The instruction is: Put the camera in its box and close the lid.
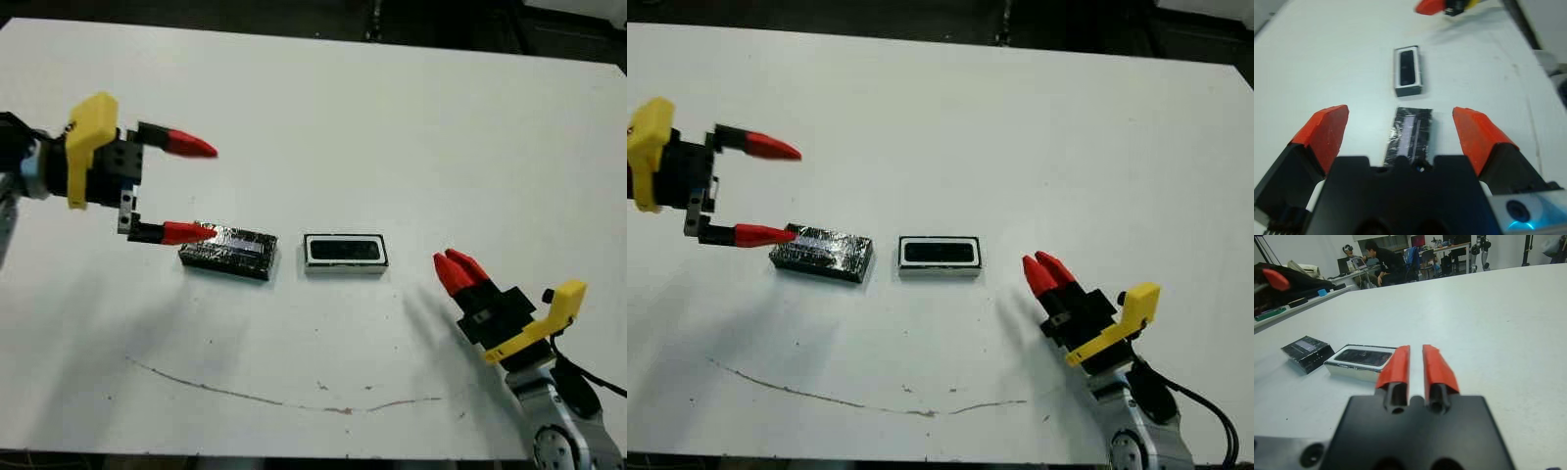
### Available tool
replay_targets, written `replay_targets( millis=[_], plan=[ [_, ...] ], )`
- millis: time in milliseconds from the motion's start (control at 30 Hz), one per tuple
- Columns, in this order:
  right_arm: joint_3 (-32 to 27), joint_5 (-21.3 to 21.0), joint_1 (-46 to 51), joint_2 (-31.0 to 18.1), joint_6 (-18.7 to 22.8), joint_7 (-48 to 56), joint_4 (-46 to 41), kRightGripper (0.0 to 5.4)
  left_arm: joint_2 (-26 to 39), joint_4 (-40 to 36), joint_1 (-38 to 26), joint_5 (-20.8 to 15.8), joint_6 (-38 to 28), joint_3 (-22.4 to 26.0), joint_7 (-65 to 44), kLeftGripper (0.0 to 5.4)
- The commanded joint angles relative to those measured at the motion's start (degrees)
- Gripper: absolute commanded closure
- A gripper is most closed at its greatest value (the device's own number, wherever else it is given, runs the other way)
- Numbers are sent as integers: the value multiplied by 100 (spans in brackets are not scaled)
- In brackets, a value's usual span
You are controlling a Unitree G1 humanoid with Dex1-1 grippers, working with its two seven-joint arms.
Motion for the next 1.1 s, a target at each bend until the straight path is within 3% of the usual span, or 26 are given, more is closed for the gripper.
replay_targets(
  millis=[33,267,700,1100],
  plan=[
    [-28,-4,51,-50,-108,-66,41,521,-141,232,-118,198,-139,-155,-165,0],
    [12,-3,81,-33,-173,-107,70,539,-325,460,-136,543,-321,-397,-315,0],
    [88,81,145,-73,-64,-182,-19,539,-553,950,-289,1388,-1370,-721,-232,0],
    [92,160,128,-111,-110,-114,97,539,-772,1677,-620,1944,-1659,-1009,-170,0]
  ],
)
